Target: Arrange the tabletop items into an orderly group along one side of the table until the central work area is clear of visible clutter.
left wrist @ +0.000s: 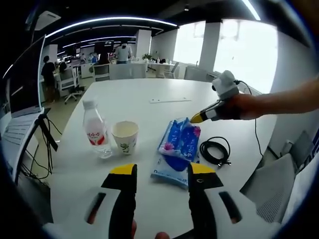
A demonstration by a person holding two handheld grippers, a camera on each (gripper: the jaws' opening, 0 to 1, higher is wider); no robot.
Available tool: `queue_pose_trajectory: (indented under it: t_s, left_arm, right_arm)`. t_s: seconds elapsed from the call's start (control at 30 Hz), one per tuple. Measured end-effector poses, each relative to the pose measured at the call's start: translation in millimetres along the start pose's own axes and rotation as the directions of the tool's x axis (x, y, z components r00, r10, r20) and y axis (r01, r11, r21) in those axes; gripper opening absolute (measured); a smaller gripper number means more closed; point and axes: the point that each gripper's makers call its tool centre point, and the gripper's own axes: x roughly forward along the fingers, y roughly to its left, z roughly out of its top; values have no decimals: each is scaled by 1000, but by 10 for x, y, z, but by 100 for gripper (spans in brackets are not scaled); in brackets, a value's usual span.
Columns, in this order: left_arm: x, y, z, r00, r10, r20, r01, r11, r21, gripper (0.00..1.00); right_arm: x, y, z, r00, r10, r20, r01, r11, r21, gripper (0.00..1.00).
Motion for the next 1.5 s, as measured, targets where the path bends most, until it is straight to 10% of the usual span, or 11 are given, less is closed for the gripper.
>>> queue_pose_trajectory:
  t_s: [0.87,1.5]
  left_arm:
    - [39,-152,18,999,-37,-5,37,999,33,40]
    - [-6,-187,-14,999,-36,-10,36,998,46,40]
  right_arm:
    - [-674,-855,-440,979,-200,28,190,962,195,0]
    - [-791,-913,-968,976,-219,-18,215,940,265,0]
